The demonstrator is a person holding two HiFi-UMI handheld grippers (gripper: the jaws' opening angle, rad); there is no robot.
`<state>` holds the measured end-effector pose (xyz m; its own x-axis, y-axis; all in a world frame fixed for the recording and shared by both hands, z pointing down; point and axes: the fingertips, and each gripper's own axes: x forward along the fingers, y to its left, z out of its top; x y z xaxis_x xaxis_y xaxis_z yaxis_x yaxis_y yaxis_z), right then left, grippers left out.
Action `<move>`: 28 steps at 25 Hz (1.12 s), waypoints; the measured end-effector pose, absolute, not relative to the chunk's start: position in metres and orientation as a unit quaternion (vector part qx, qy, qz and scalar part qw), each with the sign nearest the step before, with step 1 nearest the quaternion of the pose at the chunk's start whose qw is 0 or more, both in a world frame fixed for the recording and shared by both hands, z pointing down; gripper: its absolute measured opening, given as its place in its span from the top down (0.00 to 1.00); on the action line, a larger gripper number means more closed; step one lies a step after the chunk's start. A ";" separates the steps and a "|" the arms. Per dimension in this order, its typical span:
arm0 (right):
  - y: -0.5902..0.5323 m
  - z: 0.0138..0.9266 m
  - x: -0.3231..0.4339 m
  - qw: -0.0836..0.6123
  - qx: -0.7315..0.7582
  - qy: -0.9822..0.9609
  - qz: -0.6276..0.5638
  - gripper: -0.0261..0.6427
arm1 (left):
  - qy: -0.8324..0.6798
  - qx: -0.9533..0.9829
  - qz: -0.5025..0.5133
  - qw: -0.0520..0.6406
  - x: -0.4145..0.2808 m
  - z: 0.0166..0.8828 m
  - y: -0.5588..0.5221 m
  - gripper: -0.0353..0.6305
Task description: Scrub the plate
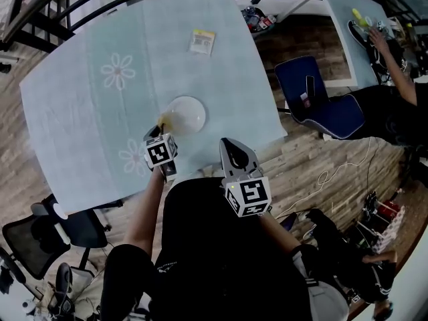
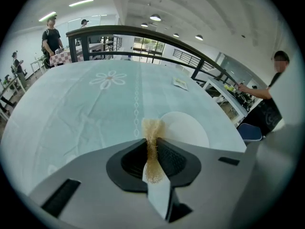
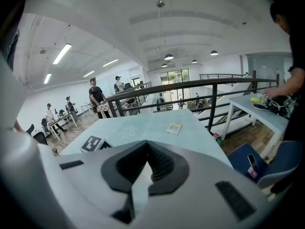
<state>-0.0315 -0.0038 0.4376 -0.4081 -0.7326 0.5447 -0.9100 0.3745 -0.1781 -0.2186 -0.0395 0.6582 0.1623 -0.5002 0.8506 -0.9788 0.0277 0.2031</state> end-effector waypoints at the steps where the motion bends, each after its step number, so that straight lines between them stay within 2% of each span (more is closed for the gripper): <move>1: -0.003 0.437 -0.032 0.191 0.511 -0.806 0.230 0.95 | -0.586 0.637 0.282 0.414 -0.223 0.655 -0.042 0.85; 9: 0.012 0.435 -0.036 0.187 0.528 -0.798 0.221 0.95 | -0.572 0.713 0.210 0.347 -0.216 0.597 -0.052 0.85; 19: 0.011 0.402 0.002 0.130 0.591 -0.775 0.181 0.95 | -0.456 0.864 0.082 0.198 -0.103 0.452 -0.015 0.85; 28: 0.045 0.380 0.066 0.073 0.642 -0.747 0.157 0.95 | -0.396 0.906 0.035 0.145 -0.019 0.393 0.019 0.85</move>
<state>0.0661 0.0452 0.3795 -0.1652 -0.9360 0.3109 -0.9818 0.1262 -0.1416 -0.0185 0.0195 0.3926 0.6837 -0.7078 0.1775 -0.7279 -0.6443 0.2344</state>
